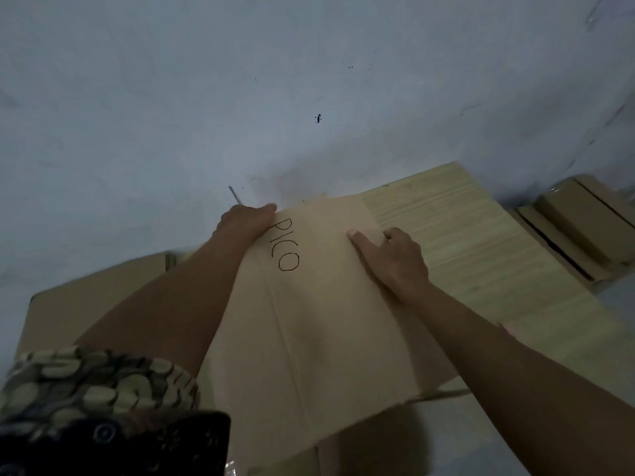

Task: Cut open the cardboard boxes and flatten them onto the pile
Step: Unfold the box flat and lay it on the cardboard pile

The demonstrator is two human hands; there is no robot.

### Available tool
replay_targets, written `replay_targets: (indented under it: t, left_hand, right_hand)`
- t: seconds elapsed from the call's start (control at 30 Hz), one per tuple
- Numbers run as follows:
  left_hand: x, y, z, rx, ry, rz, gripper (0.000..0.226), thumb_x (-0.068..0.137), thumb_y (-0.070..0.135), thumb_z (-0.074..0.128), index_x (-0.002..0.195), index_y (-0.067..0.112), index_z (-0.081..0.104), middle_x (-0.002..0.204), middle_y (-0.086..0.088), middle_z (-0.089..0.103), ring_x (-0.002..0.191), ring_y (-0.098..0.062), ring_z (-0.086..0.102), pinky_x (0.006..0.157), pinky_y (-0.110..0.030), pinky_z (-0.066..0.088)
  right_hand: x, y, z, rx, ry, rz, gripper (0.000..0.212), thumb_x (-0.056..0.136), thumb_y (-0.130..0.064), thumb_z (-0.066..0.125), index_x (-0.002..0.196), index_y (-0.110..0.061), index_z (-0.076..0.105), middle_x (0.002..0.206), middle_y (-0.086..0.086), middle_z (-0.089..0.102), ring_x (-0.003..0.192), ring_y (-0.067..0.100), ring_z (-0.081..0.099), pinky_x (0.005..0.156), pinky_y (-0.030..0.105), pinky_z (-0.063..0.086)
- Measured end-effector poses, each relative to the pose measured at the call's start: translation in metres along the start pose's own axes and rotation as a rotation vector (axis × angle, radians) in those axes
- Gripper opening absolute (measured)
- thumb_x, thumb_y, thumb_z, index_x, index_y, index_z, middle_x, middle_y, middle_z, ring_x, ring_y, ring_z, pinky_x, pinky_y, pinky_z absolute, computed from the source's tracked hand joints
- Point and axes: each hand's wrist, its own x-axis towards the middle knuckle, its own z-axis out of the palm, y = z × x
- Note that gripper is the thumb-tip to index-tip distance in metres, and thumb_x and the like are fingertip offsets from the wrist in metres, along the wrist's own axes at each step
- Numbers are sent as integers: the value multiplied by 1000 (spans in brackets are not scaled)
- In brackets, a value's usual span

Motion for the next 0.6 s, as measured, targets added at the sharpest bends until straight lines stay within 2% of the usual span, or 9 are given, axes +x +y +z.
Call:
replay_targets:
  t: [0.07, 0.13, 0.17, 0.23, 0.3, 0.4, 0.5, 0.6]
  left_hand:
    - [10, 3, -3, -31, -94, -36, 53, 93, 37, 58, 133, 2, 55, 128, -14, 61, 109, -31, 62, 86, -34, 50]
    - [15, 4, -4, -34, -112, -39, 44, 97, 23, 54, 131, -4, 54, 127, -19, 61, 111, -36, 63, 94, -40, 54]
    - [12, 4, -7, -54, -108, -34, 41, 97, 20, 54, 130, -5, 54, 126, -19, 61, 112, -37, 63, 97, -42, 54]
    - [-2, 5, -14, -94, -62, -1, 34, 96, 17, 53, 124, -2, 56, 115, -15, 62, 111, -36, 63, 96, -41, 54]
    - [-19, 4, -24, -125, 9, 27, 26, 96, 18, 52, 117, 4, 56, 105, -12, 57, 107, -34, 61, 93, -38, 52]
    - [-50, 0, -47, -195, 132, 56, 20, 93, 23, 52, 107, 8, 54, 101, -8, 58, 97, -30, 59, 90, -40, 53]
    - [-87, -4, -73, -241, 246, 88, 18, 88, 21, 50, 98, 7, 57, 92, -6, 60, 84, -25, 59, 78, -37, 51]
    - [-126, -7, -93, -255, 370, 124, 24, 88, 25, 48, 97, 6, 58, 91, -7, 61, 81, -27, 60, 69, -35, 45]
  right_hand:
    - [1, 7, 4, 1, -9, 36, 76, 80, -82, 51, 117, -17, 65, 119, 4, 65, 111, 30, 61, 86, 36, 47]
    - [6, 13, 4, 66, -54, 107, 78, 83, -83, 43, 111, -14, 68, 121, 10, 66, 112, 32, 61, 93, 39, 48]
    - [9, 13, 2, 141, -100, 178, 84, 85, -82, 38, 119, -11, 67, 127, 13, 65, 115, 33, 60, 96, 40, 47]
    - [16, 8, -3, 316, -235, 326, 99, 85, -84, 29, 140, -6, 54, 140, 17, 58, 123, 35, 57, 106, 41, 43]
    - [23, 2, -8, 389, -345, 335, 104, 83, -87, 23, 145, -9, 50, 143, 15, 56, 124, 33, 57, 111, 44, 41]
    - [18, -15, -21, 423, -474, 253, 92, 89, -84, 20, 143, -18, 55, 137, 12, 61, 117, 27, 61, 96, 36, 48]
    - [6, -29, -41, 454, -606, 184, 85, 87, -87, 21, 145, -34, 52, 139, 4, 61, 117, 22, 61, 83, 32, 47]
    - [-10, -37, -63, 510, -672, 156, 85, 85, -89, 25, 131, -30, 64, 120, 6, 71, 105, 23, 67, 72, 32, 49]
